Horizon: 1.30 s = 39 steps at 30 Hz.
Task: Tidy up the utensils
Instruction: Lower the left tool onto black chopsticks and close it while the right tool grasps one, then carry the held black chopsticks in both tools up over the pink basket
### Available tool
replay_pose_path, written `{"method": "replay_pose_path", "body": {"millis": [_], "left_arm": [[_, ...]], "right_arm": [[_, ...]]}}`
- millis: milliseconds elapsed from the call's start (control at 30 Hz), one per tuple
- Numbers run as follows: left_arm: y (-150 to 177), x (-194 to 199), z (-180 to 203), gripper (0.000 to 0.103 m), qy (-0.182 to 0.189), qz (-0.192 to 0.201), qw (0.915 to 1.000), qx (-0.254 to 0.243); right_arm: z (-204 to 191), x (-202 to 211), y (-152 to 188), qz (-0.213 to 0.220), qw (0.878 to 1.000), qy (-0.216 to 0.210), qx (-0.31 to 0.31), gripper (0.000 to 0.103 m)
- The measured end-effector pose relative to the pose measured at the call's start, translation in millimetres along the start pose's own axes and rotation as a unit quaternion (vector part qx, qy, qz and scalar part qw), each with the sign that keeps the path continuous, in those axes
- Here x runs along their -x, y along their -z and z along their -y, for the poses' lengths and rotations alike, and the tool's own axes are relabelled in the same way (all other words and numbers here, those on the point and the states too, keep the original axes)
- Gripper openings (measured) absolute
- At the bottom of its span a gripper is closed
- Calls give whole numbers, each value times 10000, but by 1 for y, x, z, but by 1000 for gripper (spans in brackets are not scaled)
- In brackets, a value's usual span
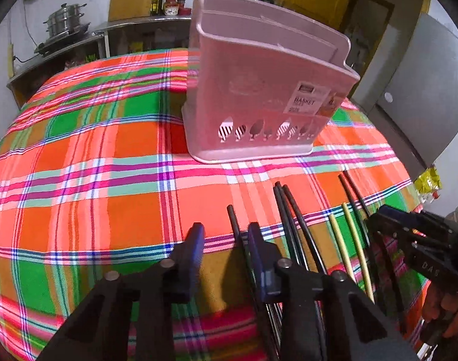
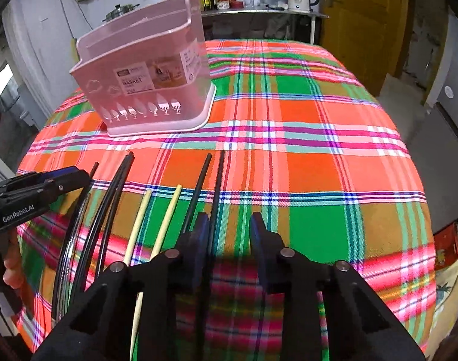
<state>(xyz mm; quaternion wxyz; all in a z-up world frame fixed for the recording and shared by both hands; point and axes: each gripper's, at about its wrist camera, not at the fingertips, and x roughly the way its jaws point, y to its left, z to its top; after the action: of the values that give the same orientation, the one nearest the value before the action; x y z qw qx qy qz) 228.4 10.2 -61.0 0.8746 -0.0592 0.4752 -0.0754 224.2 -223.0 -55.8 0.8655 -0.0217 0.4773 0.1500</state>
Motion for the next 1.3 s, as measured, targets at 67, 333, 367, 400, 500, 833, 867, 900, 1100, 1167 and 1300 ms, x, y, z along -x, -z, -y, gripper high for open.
{"method": "replay_pose_path", "body": {"millis": [67, 333, 367, 400, 500, 833, 867, 900, 1100, 1167, 1300], "left_arm": [[-1, -2, 4, 25, -34, -21, 10000, -51], [-3, -5, -6, 9, -74, -99, 9999, -41], [-4, -5, -8, 9, -41, -116, 9999, -17], [-4, -5, -9, 9, -6, -141, 9999, 13], [-6, -6, -9, 9, -29, -224, 9997, -20], [-16, -9, -6, 7, -81, -439, 9989, -139], [-17, -6, -6, 6, -68, -417, 9990, -143], [-17, -3, -5, 6, -55, -385, 9991, -152], [-27, 41, -1, 4, 111, -33, 9997, -229], [-32, 64, 2, 4, 154, 166, 9993, -294], [-46, 110, 9, 4, 226, 568, 9970, -482]], "right_arm": [[0, -2, -1, -32, 10000, 55, 42, 26], [2, -10, -19, -274, 9996, 21, 17, 25], [3, -12, -22, -321, 9995, 23, 9, 25], [2, -13, -24, -360, 9993, 28, 11, 25], [0, -20, -36, -518, 9986, 48, 16, 25], [6, -26, -55, -637, 9978, -29, -154, 6], [6, -23, -56, -599, 9980, -70, -178, 5], [7, -19, -57, -562, 9982, -91, -200, 5], [1, 21, -66, -171, 9994, -253, -169, 5], [-1, 38, -70, 1, 9996, -251, -123, 5], [-6, 77, -76, 369, 9990, -265, -54, 4]]}}
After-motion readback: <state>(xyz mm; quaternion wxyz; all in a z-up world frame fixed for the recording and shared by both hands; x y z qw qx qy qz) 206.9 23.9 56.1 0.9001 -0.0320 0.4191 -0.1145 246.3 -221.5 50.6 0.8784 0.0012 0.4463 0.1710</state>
